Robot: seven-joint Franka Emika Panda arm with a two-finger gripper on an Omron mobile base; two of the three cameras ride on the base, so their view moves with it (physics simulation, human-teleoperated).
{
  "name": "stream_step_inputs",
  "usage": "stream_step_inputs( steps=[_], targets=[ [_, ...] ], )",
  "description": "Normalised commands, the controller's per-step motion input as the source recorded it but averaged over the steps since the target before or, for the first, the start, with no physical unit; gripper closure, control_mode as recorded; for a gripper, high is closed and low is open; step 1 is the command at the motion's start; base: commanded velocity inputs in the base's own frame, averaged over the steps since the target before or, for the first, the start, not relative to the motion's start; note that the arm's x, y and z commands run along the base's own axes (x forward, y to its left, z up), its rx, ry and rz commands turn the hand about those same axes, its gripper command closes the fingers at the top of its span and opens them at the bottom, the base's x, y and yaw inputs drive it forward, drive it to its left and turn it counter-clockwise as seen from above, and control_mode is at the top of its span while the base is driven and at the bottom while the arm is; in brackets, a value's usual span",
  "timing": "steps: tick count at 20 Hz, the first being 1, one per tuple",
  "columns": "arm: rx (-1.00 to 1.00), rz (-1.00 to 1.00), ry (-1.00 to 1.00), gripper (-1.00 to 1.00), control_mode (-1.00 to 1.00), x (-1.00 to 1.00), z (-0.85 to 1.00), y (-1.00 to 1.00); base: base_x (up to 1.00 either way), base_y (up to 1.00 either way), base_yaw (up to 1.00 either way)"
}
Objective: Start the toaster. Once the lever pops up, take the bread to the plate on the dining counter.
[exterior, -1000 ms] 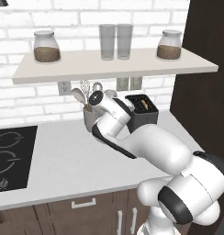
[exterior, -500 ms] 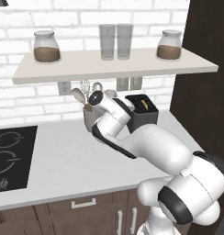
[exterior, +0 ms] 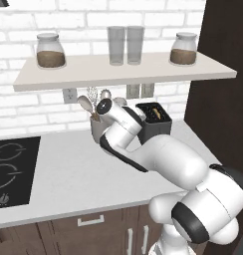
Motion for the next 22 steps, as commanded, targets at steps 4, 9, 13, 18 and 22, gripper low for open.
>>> stream_step_inputs(
  steps=[4,9,13,18,22],
  targets=[
    [0.0,0.0,0.0,-1.0,-1.0,0.0,0.0,0.0,0.0,0.0,0.0],
    [0.0,0.0,0.0,-1.0,-1.0,0.0,0.0,0.0,0.0,0.0,0.0],
    [0.0,0.0,0.0,-1.0,-1.0,0.0,0.0,0.0,0.0,0.0,0.0],
    [0.0,0.0,0.0,-1.0,-1.0,0.0,0.0,0.0,0.0,0.0,0.0],
    [0.0,0.0,0.0,-1.0,-1.0,0.0,0.0,0.0,0.0,0.0,0.0]
  ],
)
